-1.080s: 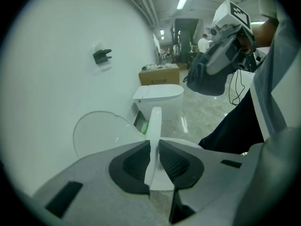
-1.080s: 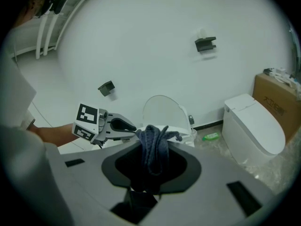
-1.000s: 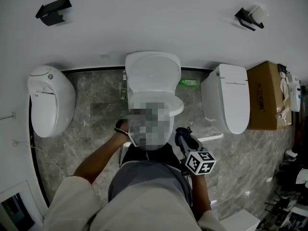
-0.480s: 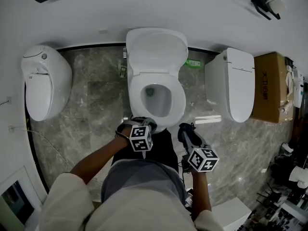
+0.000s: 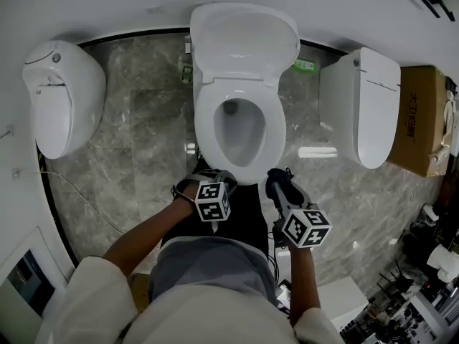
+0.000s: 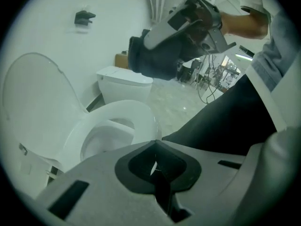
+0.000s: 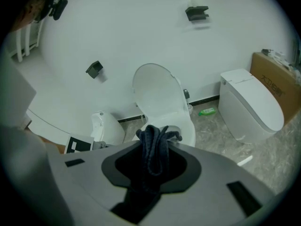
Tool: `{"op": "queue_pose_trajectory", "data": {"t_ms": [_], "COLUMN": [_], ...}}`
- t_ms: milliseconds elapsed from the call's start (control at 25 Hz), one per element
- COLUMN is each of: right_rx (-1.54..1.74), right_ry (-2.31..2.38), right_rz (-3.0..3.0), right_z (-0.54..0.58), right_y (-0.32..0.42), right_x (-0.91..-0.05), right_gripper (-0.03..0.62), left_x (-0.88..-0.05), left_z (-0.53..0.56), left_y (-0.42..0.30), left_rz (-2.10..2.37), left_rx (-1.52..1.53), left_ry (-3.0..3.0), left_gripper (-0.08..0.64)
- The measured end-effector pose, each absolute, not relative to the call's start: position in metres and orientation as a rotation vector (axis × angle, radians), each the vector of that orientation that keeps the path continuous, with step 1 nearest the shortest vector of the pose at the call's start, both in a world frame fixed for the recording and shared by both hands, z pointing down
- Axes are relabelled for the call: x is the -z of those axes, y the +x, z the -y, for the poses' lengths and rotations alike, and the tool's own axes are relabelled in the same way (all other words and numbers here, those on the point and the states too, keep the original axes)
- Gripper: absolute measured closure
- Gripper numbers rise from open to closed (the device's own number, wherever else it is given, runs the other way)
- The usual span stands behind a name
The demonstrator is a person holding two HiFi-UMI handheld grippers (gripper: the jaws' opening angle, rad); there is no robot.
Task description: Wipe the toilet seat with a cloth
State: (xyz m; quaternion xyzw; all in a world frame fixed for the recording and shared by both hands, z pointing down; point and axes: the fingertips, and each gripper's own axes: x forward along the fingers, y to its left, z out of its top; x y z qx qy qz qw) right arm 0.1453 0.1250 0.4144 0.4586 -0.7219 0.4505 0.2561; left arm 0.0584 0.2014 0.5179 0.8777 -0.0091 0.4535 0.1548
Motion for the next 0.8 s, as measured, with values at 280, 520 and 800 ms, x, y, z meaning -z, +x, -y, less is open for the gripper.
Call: {"op": "queue_pose_trajectory", "data": {"t_ms": [280, 520, 800], "right_rx": [-1.244, -1.267, -1.268], "right_ry": [1.196, 1.106, 1.093], "right_rz": [1.907, 1.872, 1.848], "right_z": [-0.128, -0.141, -0.14], "right_y": [0.153, 0.144, 0.146], "right_x": [-0.449, -0.496, -0.542], "right_gripper": [0.505, 0.505, 0.505], "left_x": [-0.574, -0.631, -0.685], "left_z": [-0.238, -0.259, -0.277], "left_y": [0.066, 0.072, 0.077], "left_rz": [-0.036, -0.043, -0.049], "left_rx": [-1.401, -1.406, -1.471], "left_ry": [2.442, 2.383, 2.35], "left_gripper": [0.551, 0.551, 0.551]}}
